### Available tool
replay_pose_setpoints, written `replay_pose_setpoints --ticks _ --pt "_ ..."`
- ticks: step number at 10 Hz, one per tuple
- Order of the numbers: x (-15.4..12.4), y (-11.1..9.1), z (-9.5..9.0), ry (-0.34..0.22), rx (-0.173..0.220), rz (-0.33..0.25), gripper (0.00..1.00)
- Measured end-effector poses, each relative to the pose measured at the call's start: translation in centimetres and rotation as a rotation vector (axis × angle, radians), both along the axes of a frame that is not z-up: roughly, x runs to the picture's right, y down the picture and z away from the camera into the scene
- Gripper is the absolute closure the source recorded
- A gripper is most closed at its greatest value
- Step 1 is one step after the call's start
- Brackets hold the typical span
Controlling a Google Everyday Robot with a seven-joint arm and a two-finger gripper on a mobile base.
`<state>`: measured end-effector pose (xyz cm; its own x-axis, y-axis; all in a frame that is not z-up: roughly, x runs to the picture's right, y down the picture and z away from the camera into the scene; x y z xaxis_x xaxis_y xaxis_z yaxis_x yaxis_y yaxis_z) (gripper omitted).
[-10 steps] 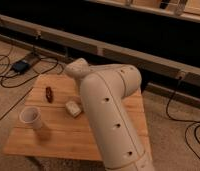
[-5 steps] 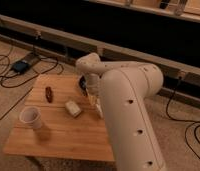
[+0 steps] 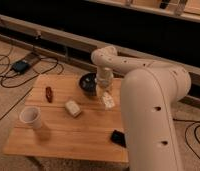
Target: Stand the bottle upright
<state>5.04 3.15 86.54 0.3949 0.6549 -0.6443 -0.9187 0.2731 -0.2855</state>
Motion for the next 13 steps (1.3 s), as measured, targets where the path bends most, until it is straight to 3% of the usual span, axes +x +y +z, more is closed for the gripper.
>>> replay_pose_setpoints --ticks 2,4,7,10,13 --pt "0.8 -1.7 0.3 -0.04 0.071 0.087 1.0" --pt "0.9 -3.0 -0.1 -0.14 0.138 0.117 1.0" --pt "0.9 -4.1 -2.1 -0.346 0.218 0.065 1.0" --pt "0.6 -4.1 -4.5 -0.568 0.263 0.013 1.0" --pt "0.7 -4.3 -6.1 -0.718 0.301 0.004 1.0"
